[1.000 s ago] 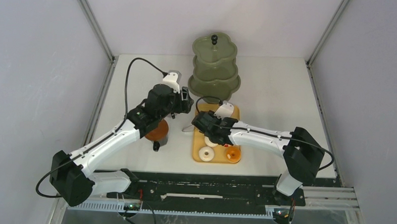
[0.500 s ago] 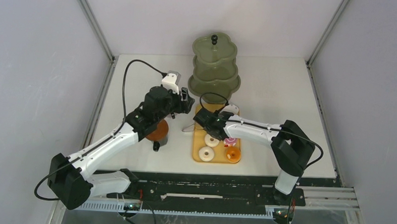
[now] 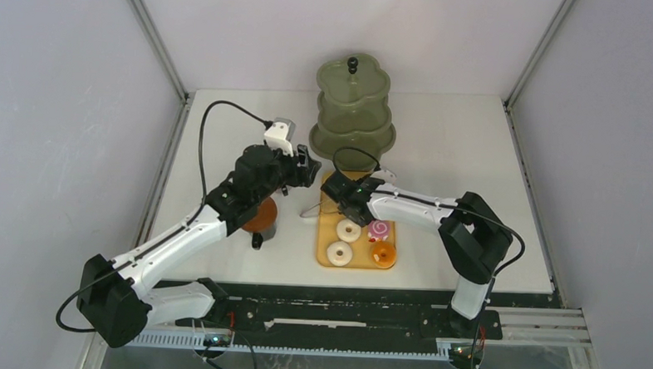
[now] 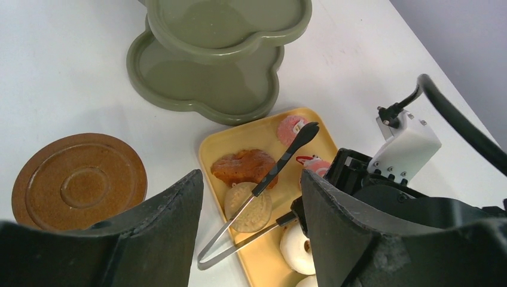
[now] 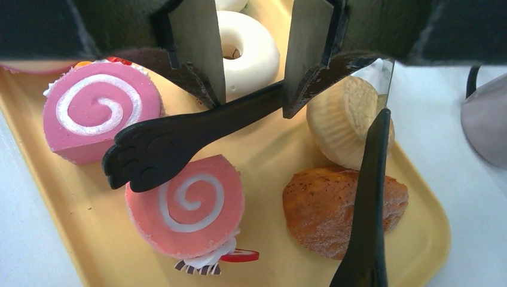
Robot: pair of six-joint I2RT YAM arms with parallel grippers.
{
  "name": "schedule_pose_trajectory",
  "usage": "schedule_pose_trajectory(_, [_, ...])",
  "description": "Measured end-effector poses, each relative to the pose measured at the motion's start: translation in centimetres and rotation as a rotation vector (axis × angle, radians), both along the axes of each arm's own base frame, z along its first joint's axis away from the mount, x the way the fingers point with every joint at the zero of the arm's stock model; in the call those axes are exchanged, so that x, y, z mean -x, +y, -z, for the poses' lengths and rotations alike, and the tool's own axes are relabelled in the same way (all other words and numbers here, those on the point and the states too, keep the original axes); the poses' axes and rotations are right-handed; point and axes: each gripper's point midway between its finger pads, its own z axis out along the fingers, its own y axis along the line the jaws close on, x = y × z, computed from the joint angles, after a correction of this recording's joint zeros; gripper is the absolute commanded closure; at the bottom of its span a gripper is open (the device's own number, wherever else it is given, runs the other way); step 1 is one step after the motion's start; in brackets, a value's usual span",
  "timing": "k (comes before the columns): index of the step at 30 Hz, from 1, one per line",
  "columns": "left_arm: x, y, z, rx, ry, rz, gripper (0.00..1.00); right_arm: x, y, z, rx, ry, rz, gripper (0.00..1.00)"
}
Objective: Serve the afternoon tea
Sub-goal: Pick up the clamp from the tray.
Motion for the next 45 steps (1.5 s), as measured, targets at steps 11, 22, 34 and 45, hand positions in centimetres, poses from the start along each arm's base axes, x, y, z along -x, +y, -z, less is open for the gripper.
schedule_pose_trajectory(11, [-0.2,-0.1,-0.5,0.016,-0.017,0.005,0.34,-1.1,0.6,0.0,-0.036,-0.013,0.028,0.89])
schedule_pose_trajectory(22, [-0.3,-0.1,-0.6,0.018,-0.019,0.004,0.34,-1.1,0.6,0.1,-0.037,-0.014,0.03,1.0])
schedule_pose_trajectory(34, [0.1,0.2,0.0,-0.002,0.006,0.001,0.34,-0.8,1.2,-0.6,-0.041,-0.029,0.002,1.0])
schedule_pose_trajectory(45, [1.0,1.1,-0.9,-0.014,-0.009,-0.001,0.34,0.1,2.2,-4.5,-0.055,-0.113,-0.089,1.0])
